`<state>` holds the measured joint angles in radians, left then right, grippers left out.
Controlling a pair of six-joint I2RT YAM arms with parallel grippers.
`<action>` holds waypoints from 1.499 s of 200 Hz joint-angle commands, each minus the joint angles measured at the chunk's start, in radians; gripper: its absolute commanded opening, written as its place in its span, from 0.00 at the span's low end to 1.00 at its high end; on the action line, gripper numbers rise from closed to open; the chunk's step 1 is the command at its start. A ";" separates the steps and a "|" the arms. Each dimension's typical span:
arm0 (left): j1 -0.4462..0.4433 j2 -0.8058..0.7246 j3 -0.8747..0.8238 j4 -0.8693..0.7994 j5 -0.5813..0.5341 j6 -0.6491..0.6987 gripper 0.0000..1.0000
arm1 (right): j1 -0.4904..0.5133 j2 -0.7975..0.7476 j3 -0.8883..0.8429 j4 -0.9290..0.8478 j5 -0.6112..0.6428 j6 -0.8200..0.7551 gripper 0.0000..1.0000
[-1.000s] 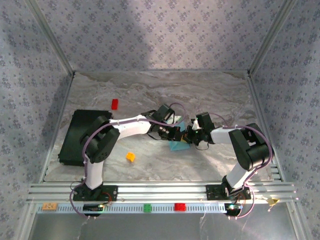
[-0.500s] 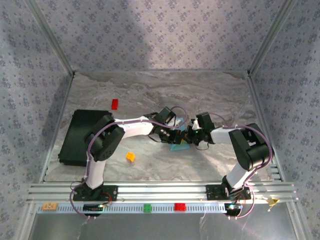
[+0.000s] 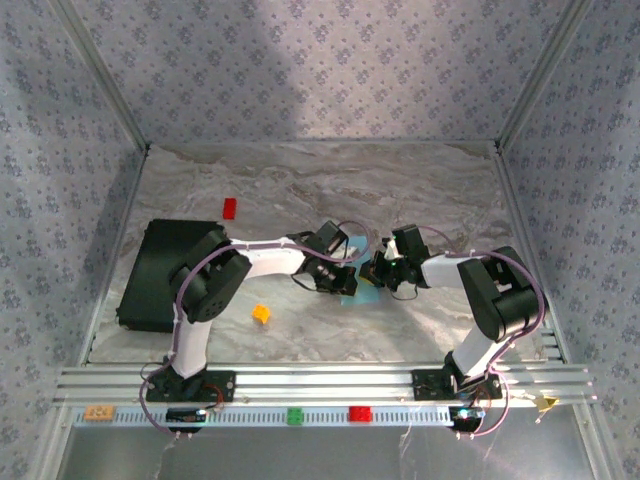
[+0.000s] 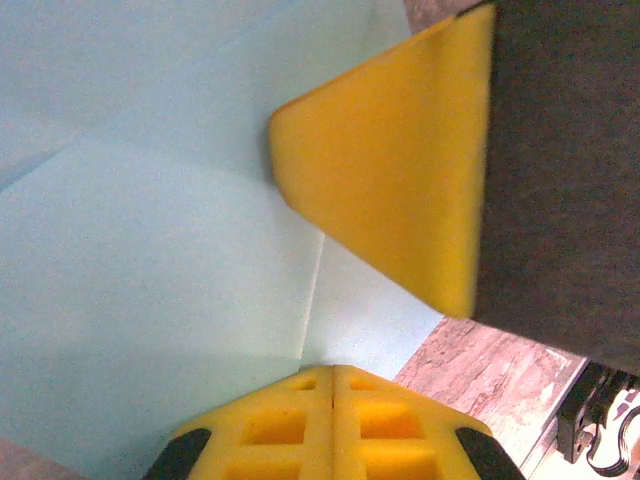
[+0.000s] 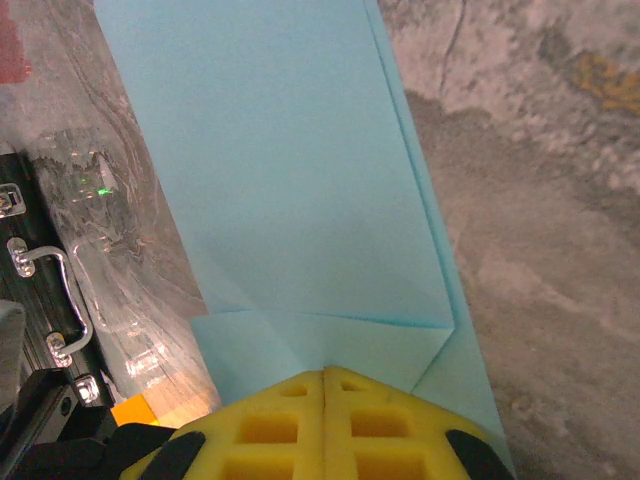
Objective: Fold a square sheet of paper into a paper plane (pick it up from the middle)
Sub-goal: Fold the triangle a second time at the center of the table.
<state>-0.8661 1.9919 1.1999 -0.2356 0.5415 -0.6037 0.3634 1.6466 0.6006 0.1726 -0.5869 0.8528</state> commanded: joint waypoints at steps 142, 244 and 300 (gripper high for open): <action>-0.004 -0.096 -0.172 0.006 0.065 -0.014 0.04 | -0.004 0.047 -0.027 -0.113 0.099 0.001 0.01; 0.006 -0.207 -0.144 0.104 0.038 -0.050 0.05 | -0.004 0.043 -0.027 -0.109 0.095 0.002 0.01; 0.030 -0.052 -0.034 0.097 0.035 -0.051 0.04 | -0.003 0.042 -0.027 -0.105 0.088 0.005 0.01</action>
<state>-0.8467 1.8820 1.1290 -0.1265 0.5831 -0.6498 0.3622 1.6466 0.6010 0.1722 -0.5873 0.8528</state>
